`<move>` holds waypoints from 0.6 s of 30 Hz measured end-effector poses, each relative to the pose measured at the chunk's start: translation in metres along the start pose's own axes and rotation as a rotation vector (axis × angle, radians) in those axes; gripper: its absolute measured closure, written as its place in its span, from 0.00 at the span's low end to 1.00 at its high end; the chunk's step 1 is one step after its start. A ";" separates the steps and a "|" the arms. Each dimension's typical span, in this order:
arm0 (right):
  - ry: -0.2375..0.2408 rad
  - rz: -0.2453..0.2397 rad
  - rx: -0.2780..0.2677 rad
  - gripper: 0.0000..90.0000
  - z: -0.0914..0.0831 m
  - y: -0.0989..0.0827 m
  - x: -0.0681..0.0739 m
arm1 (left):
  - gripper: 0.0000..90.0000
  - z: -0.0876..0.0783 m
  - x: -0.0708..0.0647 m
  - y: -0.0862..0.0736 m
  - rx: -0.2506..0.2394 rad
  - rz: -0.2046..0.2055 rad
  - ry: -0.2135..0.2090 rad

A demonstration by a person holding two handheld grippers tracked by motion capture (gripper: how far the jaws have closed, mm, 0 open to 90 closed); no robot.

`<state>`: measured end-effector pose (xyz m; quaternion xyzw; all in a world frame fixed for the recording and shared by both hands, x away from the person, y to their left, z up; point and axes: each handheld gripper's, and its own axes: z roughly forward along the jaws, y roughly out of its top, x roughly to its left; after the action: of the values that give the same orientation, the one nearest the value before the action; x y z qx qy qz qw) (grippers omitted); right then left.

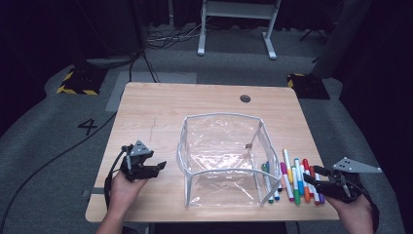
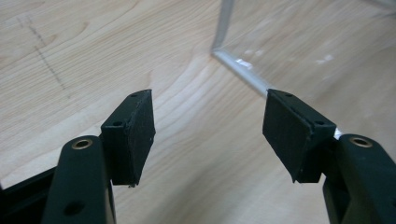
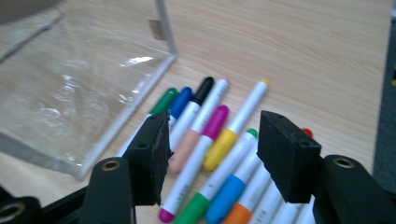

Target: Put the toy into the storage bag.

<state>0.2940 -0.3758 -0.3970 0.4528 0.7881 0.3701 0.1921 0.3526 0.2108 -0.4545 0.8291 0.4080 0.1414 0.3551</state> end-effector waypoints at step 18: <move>-0.140 0.160 0.182 0.56 0.024 -0.029 -0.063 | 0.34 0.042 0.022 -0.005 0.106 -0.051 -0.003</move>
<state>0.3249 -0.4290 -0.4366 0.5545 0.7645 0.2787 0.1746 0.3855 0.2101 -0.4895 0.8363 0.4355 0.1092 0.3146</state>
